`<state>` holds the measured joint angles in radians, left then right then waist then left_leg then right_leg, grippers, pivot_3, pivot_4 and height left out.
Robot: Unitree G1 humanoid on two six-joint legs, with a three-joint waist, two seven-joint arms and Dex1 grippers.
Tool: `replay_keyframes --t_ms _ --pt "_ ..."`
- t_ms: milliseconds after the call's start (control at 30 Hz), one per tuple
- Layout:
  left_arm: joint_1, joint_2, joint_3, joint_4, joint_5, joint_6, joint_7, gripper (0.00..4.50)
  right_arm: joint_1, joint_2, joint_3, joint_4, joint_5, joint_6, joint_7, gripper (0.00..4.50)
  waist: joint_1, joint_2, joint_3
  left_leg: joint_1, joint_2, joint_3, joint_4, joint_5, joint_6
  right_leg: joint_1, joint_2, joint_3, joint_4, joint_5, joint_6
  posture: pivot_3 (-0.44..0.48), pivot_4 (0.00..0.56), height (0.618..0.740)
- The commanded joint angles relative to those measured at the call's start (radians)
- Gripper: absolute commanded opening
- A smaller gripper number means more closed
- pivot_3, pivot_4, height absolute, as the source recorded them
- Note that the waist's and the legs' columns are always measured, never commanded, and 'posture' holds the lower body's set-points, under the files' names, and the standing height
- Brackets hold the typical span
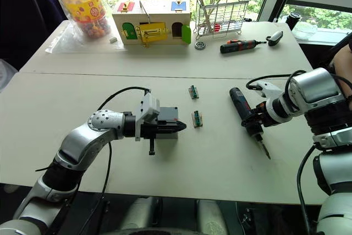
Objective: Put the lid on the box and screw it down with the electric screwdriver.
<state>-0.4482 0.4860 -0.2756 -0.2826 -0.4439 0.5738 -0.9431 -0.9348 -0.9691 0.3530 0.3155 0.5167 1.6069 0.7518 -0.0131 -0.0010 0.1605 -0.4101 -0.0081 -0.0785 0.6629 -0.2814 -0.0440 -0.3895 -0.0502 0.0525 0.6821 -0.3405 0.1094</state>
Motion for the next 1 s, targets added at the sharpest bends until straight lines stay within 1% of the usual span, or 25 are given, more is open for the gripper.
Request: replay_keyframes --t_ms 33,100,167,200,233,267,300,367,400,433,467,500,533,600,667,767,833,1000 --pt "-0.035 0.013 0.076 0.048 -0.025 -0.026 -0.026 0.00 -0.128 -0.013 -0.124 0.058 -0.025 -0.041 -0.005 1.78 -0.001 0.001 0.001 0.000 0.000 0.000 0.000 0.000 0.000 0.000 0.000 0.000 0.000 0.000 0.000 0.000 0.150 0.740" --pt "-0.056 0.017 0.126 0.098 -0.058 -0.017 -0.045 0.00 -0.205 0.033 -0.273 0.099 -0.007 -0.072 -0.034 1.78 -0.006 0.002 0.002 -0.001 0.000 0.001 0.000 0.000 0.000 -0.002 0.000 0.000 0.000 0.000 0.000 0.000 0.150 0.740" --pt "-0.077 0.024 0.168 0.139 -0.084 -0.003 -0.058 0.00 -0.228 0.106 -0.475 0.061 0.046 -0.140 -0.073 1.78 -0.009 0.003 0.002 -0.002 0.000 0.002 -0.001 0.000 0.000 -0.004 0.000 0.001 0.001 0.000 0.000 0.000 0.150 0.740" --pt "-0.082 0.030 0.183 0.151 -0.096 0.005 -0.068 0.00 -0.208 0.148 -0.572 -0.005 0.074 -0.186 -0.093 1.78 -0.010 0.003 0.002 -0.002 0.000 0.002 -0.001 0.000 0.000 -0.004 0.002 0.001 0.001 0.000 0.000 0.000 0.150 0.740" --pt "-0.086 0.036 0.194 0.160 -0.105 0.016 -0.076 0.00 -0.167 0.206 -0.677 -0.105 0.102 -0.264 -0.127 1.78 -0.010 0.003 0.002 -0.002 0.001 0.002 -0.002 0.000 0.000 -0.004 0.003 0.000 0.000 0.000 0.000 0.000 0.150 0.740" --pt "-0.088 0.045 0.200 0.167 -0.108 0.024 -0.083 0.00 -0.111 0.271 -0.757 -0.222 0.122 -0.351 -0.160 1.78 -0.009 0.003 0.002 -0.002 0.002 0.001 -0.002 0.000 0.001 -0.004 0.004 0.000 0.001 0.000 0.000 0.000 0.150 0.740" --pt "-0.088 0.054 0.204 0.173 -0.109 0.029 -0.089 0.00 -0.070 0.321 -0.808 -0.307 0.134 -0.406 -0.188 1.78 -0.007 0.002 0.002 -0.001 0.004 0.000 -0.003 -0.001 0.001 -0.004 0.004 0.000 0.001 0.000 0.000 0.000 0.150 0.740" --pt "-0.083 0.080 0.198 0.176 -0.101 0.041 -0.105 0.00 0.009 0.464 -0.892 -0.468 0.213 -0.416 -0.263 1.78 -0.002 0.002 0.002 -0.002 0.004 0.000 -0.003 0.000 0.000 -0.004 0.004 -0.002 0.002 0.000 0.000 0.000 0.150 0.740" --pt "-0.081 0.091 0.193 0.179 -0.097 0.043 -0.113 0.00 0.038 0.535 -0.923 -0.521 0.252 -0.421 -0.306 1.78 -0.002 0.002 0.002 -0.002 0.004 -0.001 -0.003 0.001 -0.002 -0.003 0.004 -0.002 0.003 0.000 0.000 0.000 0.150 0.740" --pt "-0.079 0.104 0.184 0.187 -0.090 0.043 -0.126 0.00 0.077 0.630 -0.946 -0.588 0.310 -0.463 -0.339 1.78 -0.003 0.002 0.002 -0.003 0.004 -0.001 -0.002 0.001 -0.002 -0.003 0.003 -0.002 0.003 0.000 0.000 0.000 0.150 0.740" --pt "-0.079 0.110 0.177 0.194 -0.087 0.043 -0.136 0.00 0.108 0.699 -0.957 -0.638 0.355 -0.498 -0.360 1.78 -0.005 0.002 0.002 -0.003 0.003 0.000 -0.002 0.002 -0.004 -0.003 0.002 -0.002 0.002 0.000 0.000 0.000 0.150 0.740" --pt "-0.082 0.111 0.174 0.206 -0.088 0.047 -0.142 0.00 0.147 0.771 -0.950 -0.683 0.388 -0.537 -0.376 1.78 -0.006 0.003 0.002 -0.003 0.003 0.000 -0.002 0.003 -0.005 -0.003 0.001 -0.001 0.002 0.000 0.000 0.000 0.150 0.740" --pt "-0.085 0.114 0.169 0.221 -0.079 0.042 -0.147 0.00 0.200 0.827 -0.903 -0.724 0.374 -0.590 -0.370 1.78 -0.006 0.003 0.002 -0.003 0.001 0.000 -0.002 0.003 -0.006 -0.004 0.000 -0.001 0.002 0.000 0.000 0.000 0.150 0.740" --pt "-0.088 0.120 0.159 0.231 -0.063 0.038 -0.153 0.00 0.289 0.877 -0.784 -0.767 0.298 -0.697 -0.340 1.78 -0.007 0.003 0.002 -0.003 0.001 0.000 -0.001 0.004 -0.007 -0.004 0.000 -0.001 0.002 0.000 0.000 0.000 0.150 0.740" --pt "-0.092 0.125 0.150 0.222 -0.054 0.045 -0.156 0.00 0.351 0.899 -0.669 -0.775 0.219 -0.808 -0.309 1.78 -0.011 0.003 0.002 -0.003 0.000 0.000 -0.001 0.004 -0.007 -0.004 0.000 -0.001 0.003 0.000 0.000 0.000 0.150 0.740" --pt "-0.091 0.137 0.111 0.229 -0.007 0.017 -0.167 0.00 0.403 0.908 -0.568 -0.753 0.153 -0.930 -0.277 1.78 -0.022 0.003 0.002 -0.002 0.000 -0.001 -0.001 0.004 -0.007 -0.004 0.001 -0.001 0.003 0.000 0.000 0.000 0.150 0.740" --pt "-0.096 0.128 0.097 0.252 0.011 0.002 -0.171 0.00 0.433 0.903 -0.510 -0.720 0.101 -1.003 -0.257 1.78 -0.031 0.003 0.002 -0.002 0.000 -0.002 -0.001 0.005 -0.008 -0.004 0.001 -0.002 0.004 0.000 0.000 0.000 0.150 0.740" --pt "-0.107 0.115 0.072 0.291 0.060 -0.035 -0.171 0.00 0.470 0.879 -0.438 -0.652 0.023 -1.117 -0.235 1.78 -0.033 0.003 0.002 -0.001 0.000 -0.002 -0.002 0.006 -0.010 -0.003 0.002 -0.002 0.004 0.000 0.000 0.000 0.150 0.740"
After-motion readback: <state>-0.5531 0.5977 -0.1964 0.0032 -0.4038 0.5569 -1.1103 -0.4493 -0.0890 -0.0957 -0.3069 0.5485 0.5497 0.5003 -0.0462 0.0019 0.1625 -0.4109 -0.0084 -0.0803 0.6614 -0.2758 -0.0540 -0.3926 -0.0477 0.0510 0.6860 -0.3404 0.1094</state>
